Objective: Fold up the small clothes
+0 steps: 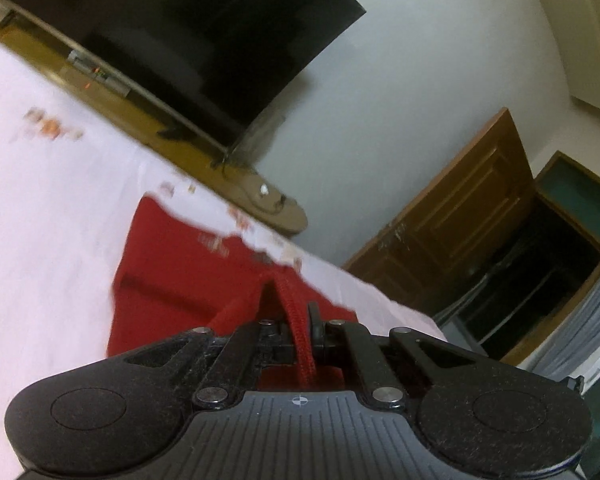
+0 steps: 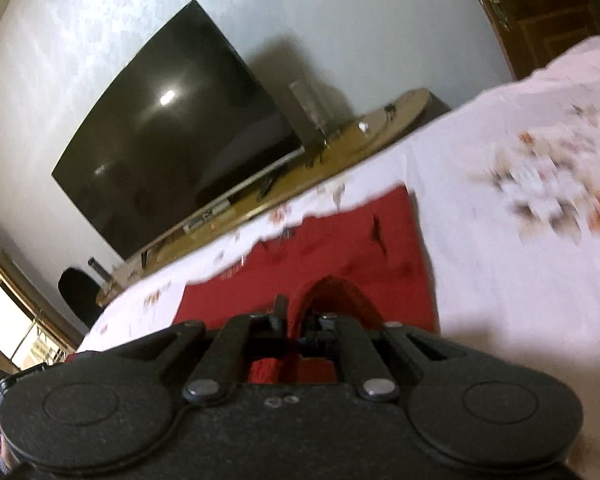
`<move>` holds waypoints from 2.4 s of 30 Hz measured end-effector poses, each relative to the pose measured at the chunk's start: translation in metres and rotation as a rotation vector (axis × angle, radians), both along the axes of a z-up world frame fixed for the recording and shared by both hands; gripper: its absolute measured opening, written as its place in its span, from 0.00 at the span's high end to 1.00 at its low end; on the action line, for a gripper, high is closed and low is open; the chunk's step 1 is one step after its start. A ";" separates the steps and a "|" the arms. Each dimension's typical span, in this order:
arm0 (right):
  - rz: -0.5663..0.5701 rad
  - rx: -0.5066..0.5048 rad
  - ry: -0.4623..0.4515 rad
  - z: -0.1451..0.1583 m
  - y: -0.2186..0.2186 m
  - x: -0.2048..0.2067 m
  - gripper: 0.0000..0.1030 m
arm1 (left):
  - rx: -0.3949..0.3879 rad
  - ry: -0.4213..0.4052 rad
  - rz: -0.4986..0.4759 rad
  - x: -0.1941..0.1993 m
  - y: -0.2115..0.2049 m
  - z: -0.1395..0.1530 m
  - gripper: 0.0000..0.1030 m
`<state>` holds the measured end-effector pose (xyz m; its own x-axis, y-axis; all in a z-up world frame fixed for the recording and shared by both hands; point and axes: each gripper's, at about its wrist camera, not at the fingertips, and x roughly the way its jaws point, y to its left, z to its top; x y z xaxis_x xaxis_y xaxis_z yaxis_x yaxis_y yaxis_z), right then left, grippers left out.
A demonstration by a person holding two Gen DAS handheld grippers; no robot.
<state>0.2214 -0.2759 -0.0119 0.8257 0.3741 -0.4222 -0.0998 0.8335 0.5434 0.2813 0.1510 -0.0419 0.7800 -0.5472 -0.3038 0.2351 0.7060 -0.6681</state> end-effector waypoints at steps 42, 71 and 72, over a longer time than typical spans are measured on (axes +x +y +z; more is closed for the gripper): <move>0.024 -0.449 0.036 -0.089 0.029 0.241 0.91 | 0.481 0.073 0.243 0.224 -0.056 -0.068 0.95; 0.291 -0.647 0.002 -0.090 0.089 0.266 0.47 | 0.660 0.061 0.030 0.222 -0.077 -0.071 0.30; 0.218 -0.684 0.037 -0.094 0.064 0.267 0.46 | 0.621 0.058 0.039 0.220 -0.065 -0.071 0.30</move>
